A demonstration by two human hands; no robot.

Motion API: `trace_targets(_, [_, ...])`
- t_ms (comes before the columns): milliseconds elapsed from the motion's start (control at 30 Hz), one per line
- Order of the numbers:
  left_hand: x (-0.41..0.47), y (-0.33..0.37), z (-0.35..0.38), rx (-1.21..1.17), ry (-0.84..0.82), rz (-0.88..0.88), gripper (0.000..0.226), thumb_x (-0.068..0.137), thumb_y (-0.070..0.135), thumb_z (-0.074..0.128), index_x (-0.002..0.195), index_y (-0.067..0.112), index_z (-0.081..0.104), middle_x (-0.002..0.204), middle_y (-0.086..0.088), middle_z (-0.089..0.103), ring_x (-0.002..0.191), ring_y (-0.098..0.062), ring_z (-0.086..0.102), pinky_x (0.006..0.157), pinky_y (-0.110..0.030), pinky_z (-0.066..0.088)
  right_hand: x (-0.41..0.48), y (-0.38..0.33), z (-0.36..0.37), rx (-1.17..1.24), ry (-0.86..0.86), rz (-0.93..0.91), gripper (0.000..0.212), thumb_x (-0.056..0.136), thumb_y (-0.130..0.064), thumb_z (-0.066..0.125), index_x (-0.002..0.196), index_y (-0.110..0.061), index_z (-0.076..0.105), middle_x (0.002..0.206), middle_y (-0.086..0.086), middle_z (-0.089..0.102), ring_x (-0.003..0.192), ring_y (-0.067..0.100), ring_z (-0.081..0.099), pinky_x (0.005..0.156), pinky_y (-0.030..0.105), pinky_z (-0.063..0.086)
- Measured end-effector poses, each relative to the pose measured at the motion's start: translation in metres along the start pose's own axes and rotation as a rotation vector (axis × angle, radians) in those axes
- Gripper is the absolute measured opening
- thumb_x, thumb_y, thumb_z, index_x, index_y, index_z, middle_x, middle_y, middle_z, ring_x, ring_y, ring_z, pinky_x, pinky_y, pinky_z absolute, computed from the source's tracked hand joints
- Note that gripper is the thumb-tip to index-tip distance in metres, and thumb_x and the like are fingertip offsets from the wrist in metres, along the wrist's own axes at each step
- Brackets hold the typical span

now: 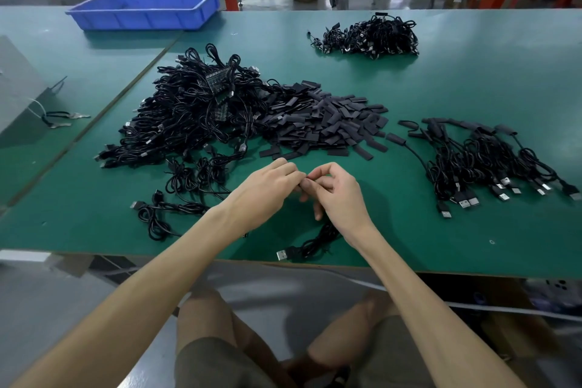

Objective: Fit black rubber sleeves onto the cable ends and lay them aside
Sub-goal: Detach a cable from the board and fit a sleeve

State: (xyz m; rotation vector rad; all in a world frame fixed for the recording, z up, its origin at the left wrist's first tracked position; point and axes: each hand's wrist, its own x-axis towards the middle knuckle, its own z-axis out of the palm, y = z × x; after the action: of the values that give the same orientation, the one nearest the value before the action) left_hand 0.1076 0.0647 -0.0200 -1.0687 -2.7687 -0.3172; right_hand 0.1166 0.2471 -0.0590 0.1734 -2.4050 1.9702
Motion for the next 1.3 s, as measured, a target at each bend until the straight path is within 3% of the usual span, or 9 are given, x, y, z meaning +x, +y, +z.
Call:
trace_targets(133, [-0.001,-0.004,0.002,-0.032,0.031,-0.051,0.054,0.078,-0.022,0.049,0.122,0.006,0.064,0.106,-0.005,0.06,0.098,-0.023,0.049,0.084,-0.032,0.047,-0.001,-0.002,0.003,-0.032,0.017,0.006,0.025,0.097,-0.031,0.073,0.097,-0.01,0.059,0.076,0.001,0.077,0.047,0.017,0.058,0.058,0.031,0.05])
trace_targets(367, [-0.001,-0.01,0.004,-0.103,0.023,-0.096,0.048,0.088,-0.021,0.051,0.126,0.006,0.064,0.107,-0.005,0.06,0.102,-0.021,0.05,0.088,-0.037,0.051,0.0,0.001,0.002,-0.019,0.037,0.013,0.014,0.099,-0.02,0.07,0.094,-0.008,0.065,0.078,0.0,0.078,0.053,0.018,0.065,0.065,0.033,0.057])
trace_targets(800, [-0.003,-0.011,0.005,-0.119,0.038,-0.037,0.047,0.084,-0.024,0.051,0.12,0.003,0.066,0.102,-0.007,0.063,0.096,-0.023,0.053,0.087,-0.034,0.049,-0.002,0.0,0.002,0.01,0.017,0.021,0.016,0.099,-0.022,0.069,0.093,-0.008,0.067,0.077,0.002,0.078,0.047,0.018,0.061,0.047,0.015,0.04])
trace_targets(1067, [-0.008,-0.009,0.013,-0.103,0.071,-0.042,0.046,0.086,-0.022,0.052,0.124,0.0,0.062,0.106,-0.009,0.061,0.102,-0.024,0.053,0.092,-0.031,0.048,-0.002,-0.001,0.002,-0.018,0.004,0.029,0.013,0.1,-0.02,0.068,0.094,-0.009,0.067,0.076,0.001,0.078,0.046,0.017,0.059,0.045,0.016,0.041])
trace_targets(1300, [-0.01,-0.006,0.018,-0.062,0.035,-0.056,0.051,0.079,-0.021,0.051,0.121,0.004,0.062,0.104,-0.005,0.06,0.097,-0.023,0.052,0.089,-0.037,0.049,-0.002,-0.003,0.004,-0.069,0.006,0.006,0.014,0.101,-0.022,0.067,0.094,-0.01,0.066,0.075,0.0,0.077,0.051,0.017,0.063,0.056,0.024,0.052])
